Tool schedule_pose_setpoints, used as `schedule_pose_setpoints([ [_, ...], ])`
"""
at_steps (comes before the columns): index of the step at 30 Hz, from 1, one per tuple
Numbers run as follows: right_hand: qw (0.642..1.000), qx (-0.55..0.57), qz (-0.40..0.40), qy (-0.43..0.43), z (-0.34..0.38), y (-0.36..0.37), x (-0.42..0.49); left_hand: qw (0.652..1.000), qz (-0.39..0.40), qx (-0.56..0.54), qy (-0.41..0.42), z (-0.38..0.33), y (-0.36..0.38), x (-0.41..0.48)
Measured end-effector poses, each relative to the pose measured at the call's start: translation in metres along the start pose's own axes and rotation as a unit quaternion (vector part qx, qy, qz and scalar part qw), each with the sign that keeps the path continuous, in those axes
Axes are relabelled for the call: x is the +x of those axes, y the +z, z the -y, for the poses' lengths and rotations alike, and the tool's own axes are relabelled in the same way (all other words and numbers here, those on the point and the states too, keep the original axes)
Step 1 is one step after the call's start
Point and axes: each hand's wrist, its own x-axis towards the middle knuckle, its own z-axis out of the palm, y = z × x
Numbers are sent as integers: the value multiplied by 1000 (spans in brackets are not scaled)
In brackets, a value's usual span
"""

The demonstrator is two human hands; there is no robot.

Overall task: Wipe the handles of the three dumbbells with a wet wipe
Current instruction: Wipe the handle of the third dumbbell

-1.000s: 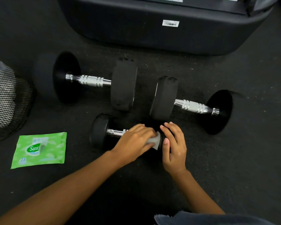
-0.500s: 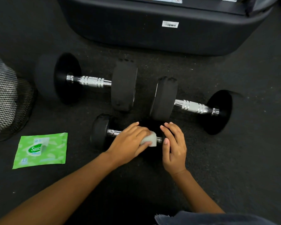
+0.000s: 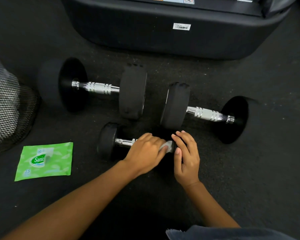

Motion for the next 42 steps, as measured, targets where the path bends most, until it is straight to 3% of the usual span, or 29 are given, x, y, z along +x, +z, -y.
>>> schedule_pose_setpoints([
  [7,1000,-2,4,-8,0,-2,1,996,-6,-17,82,23,-9,-9],
  [15,1000,-1,2,-3,0,0,0,999,42,-17,-20,14,-8,6],
  [22,1000,-4,8,-4,0,-2,0,993,30,-59,97,23,-9,-5],
  [27,1000,-2,5,4,1,-1,1,994,13,-73,76,16,-5,0],
  [35,1000,-12,14,0,0,-3,0,991,-32,-58,113,17,-3,-9],
  [38,1000,-10,12,3,0,-2,0,993,-32,-38,105,35,-10,-18],
  [42,1000,-5,11,1,-1,-1,0,997,-31,-65,30,27,-9,-22],
])
